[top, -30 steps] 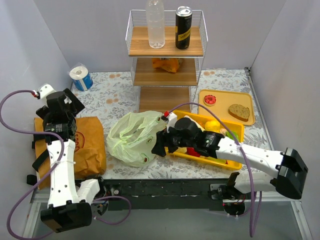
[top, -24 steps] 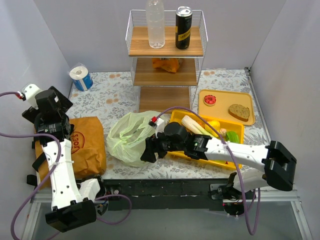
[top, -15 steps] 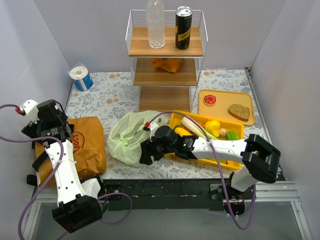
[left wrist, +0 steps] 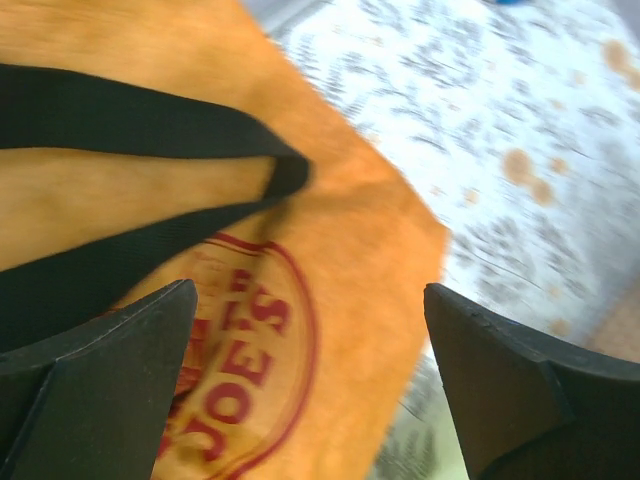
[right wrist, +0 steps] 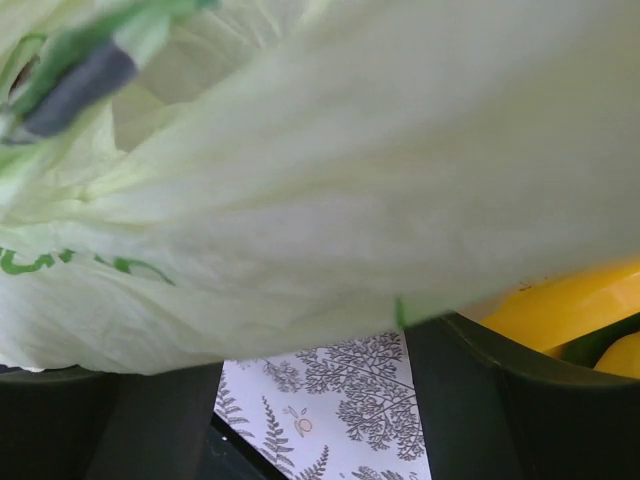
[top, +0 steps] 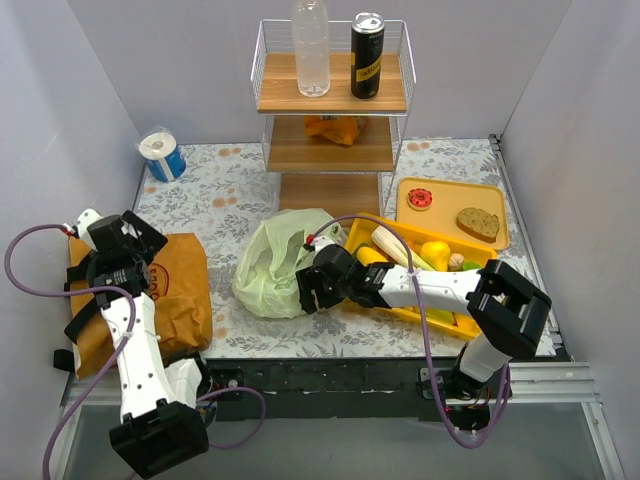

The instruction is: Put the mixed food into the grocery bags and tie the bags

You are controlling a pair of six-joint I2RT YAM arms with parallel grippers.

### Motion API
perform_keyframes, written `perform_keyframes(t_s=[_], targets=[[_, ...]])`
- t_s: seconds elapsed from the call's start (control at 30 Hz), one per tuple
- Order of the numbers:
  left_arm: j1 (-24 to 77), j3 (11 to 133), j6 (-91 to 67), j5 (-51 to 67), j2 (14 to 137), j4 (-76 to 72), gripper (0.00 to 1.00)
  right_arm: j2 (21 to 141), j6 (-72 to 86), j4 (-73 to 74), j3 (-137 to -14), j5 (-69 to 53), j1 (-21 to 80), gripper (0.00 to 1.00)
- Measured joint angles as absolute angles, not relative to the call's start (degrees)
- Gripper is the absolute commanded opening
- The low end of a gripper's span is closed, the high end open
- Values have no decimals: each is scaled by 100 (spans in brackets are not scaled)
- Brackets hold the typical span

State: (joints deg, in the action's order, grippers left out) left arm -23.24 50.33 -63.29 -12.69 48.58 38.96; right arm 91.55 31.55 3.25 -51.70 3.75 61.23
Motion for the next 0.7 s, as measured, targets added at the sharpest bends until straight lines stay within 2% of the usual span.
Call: perform_keyframes(t_s=[0.2,0.33,0.53,0.7], targets=[[-2213,4644,-6683,226,4991,3430,98,9105,3291,491,-5170,563,5996,77],[-1938,4110,-6934,709,5116,3162,98,8868,3457,716,-5048,589,5791,79],[-934,3597,-7164,799,5015,2917,98,8407,3514,1793,-4960,1140,5553,81],[-731,3750,-7041,615,5017,2884,98,7854,3280,2574,-5153,1516,5564,81]])
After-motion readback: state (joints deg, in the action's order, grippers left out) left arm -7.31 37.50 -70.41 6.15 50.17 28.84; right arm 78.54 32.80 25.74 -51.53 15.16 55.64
